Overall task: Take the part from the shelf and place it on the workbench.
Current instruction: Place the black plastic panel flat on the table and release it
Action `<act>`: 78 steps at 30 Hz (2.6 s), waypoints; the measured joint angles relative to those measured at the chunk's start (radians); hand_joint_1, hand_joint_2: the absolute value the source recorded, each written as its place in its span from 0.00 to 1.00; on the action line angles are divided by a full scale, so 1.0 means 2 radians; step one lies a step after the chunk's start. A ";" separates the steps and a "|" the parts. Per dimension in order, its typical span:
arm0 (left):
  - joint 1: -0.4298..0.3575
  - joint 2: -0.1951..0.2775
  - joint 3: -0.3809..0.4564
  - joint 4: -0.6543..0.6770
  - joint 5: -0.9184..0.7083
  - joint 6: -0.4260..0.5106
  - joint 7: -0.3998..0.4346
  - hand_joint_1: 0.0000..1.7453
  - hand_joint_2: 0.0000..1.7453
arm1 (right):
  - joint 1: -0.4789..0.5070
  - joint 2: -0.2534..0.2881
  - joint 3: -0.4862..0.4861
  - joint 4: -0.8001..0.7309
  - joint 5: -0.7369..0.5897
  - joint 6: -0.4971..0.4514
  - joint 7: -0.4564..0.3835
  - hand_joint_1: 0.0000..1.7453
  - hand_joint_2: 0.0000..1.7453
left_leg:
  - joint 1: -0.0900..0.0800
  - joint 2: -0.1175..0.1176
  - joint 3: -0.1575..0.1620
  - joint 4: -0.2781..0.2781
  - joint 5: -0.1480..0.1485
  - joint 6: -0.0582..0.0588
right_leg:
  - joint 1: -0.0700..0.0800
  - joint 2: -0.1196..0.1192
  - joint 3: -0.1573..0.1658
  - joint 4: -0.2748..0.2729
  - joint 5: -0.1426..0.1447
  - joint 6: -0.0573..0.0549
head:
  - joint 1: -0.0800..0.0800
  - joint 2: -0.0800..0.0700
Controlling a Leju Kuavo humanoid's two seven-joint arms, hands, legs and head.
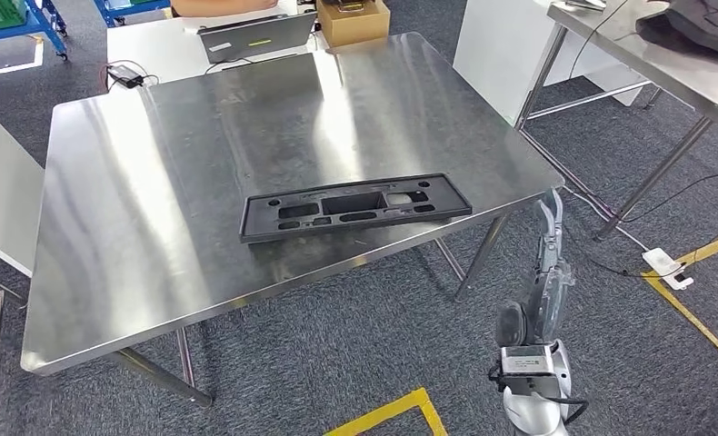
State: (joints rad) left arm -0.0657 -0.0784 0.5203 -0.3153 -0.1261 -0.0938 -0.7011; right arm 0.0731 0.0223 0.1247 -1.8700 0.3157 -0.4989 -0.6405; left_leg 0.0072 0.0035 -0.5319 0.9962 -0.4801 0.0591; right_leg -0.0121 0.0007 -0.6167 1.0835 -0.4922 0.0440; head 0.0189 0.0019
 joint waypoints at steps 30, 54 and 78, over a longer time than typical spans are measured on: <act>-0.003 -0.010 0.001 -0.020 -0.010 -0.015 0.000 0.00 0.00 | -0.012 0.003 -0.013 0.003 -0.003 0.003 0.006 0.00 0.00 | -0.003 0.000 0.009 -0.003 -0.006 -0.001 | -0.002 0.000 -0.002 -0.019 0.019 0.003 | 0.000 0.000; 0.002 -0.003 0.039 0.025 -0.021 0.054 0.024 0.00 0.00 | -0.109 0.037 -0.086 0.700 0.004 0.025 0.223 0.00 0.00 | 0.011 -0.003 -0.011 0.059 -0.016 -0.036 | -0.005 -0.011 0.014 -0.039 0.029 -0.010 | -0.002 0.000; 0.007 -0.006 0.067 0.043 -0.019 0.096 0.068 0.00 0.00 | -0.089 0.033 -0.118 0.817 -0.009 0.009 0.231 0.00 0.00 | 0.000 0.000 -0.060 0.097 -0.048 -0.030 | -0.004 -0.003 0.056 -0.055 0.003 -0.020 | 0.001 0.000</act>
State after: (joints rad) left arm -0.0514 -0.0898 0.6542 -0.2289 -0.1640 0.0975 -0.5658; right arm -0.1041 0.0874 -0.1115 -0.2370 0.2979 -0.4814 -0.1777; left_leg 0.0062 0.0038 -0.6521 1.1901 -0.5768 -0.0002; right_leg -0.0205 -0.0054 -0.5046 0.9742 -0.4871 0.0031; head 0.0213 0.0019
